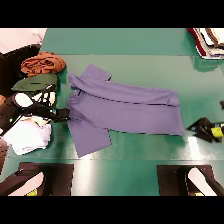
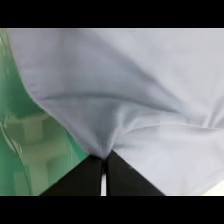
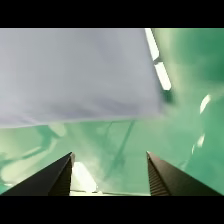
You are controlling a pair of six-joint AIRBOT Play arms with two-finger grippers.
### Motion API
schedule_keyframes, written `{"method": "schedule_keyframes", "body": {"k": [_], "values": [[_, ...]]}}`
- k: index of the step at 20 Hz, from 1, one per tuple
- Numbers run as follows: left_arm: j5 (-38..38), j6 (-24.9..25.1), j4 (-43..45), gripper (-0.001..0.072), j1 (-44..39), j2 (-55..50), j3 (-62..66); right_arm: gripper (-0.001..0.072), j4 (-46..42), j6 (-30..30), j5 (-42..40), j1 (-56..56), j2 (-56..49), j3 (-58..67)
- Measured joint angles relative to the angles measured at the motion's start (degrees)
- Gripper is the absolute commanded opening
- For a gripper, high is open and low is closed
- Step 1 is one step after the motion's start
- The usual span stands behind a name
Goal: Fold the shirts.
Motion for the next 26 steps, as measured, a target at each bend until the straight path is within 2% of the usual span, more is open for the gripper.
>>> {"method": "schedule_keyframes", "body": {"k": [3, 4, 5, 8, 10, 11, 12, 13, 14, 17, 20, 26], "values": [[0.04, 0.07, -0.50, 0.0025, -0.02, 0.28, 0.61, 0.0421, 2.58, -1.49, -3.74, -5.84, 0.35, -6.88], [0.07, 0.09, -0.52, 0.0025, -0.02, 0.33, 0.70, 0.0377, 3.78, -1.90, -5.31, -6.75, 0.24, -8.31], [0.20, 0.11, -0.66, 0.0025, -0.02, 0.39, 0.76, 0.0377, 5.16, -2.14, -6.93, -7.15, -0.28, -9.40], [0.52, 0.24, -1.03, 0.0025, -0.02, 0.44, 0.90, 0.0375, 8.04, -2.67, -10.84, -4.72, -3.98, -9.92], [0.66, 0.22, -1.14, 0.0025, -0.02, 0.44, 0.92, 0.0332, 9.44, -2.64, -12.98, -0.83, -6.84, -8.61], [0.66, 0.24, -1.14, 0.0025, -0.02, 0.44, 0.92, 0.0292, 9.79, -2.38, -14.05, 1.40, -8.17, -7.78], [0.66, 0.22, -1.11, 0.0025, -0.02, 0.44, 0.92, 0.0194, 10.01, -1.92, -15.17, 3.56, -9.40, -6.91], [0.68, 0.24, -1.11, 0.0025, -0.02, 0.44, 0.92, 0.0041, 10.08, -1.73, -16.65, 5.90, -10.62, -6.01], [0.68, 0.24, -1.09, 0.0024, -0.02, 0.50, 0.94, 0.0016, 9.68, -1.38, -17.73, 8.09, -11.58, -5.14], [0.52, 0.09, -0.20, 0.0024, 0.00, 1.99, 2.56, 0.0015, 9.46, -1.27, -19.47, 13.07, -11.52, -1.70], [-0.66, -0.74, 1.62, 0.0025, 1.40, 6.54, 9.16, 0.0015, 9.79, -1.33, -18.10, 15.85, -6.97, 5.84], [-2.89, -1.57, 2.60, 0.0024, 5.07, 15.72, 37.64, 0.0015, 10.16, -0.79, -12.66, 16.98, 4.72, 33.31]]}}
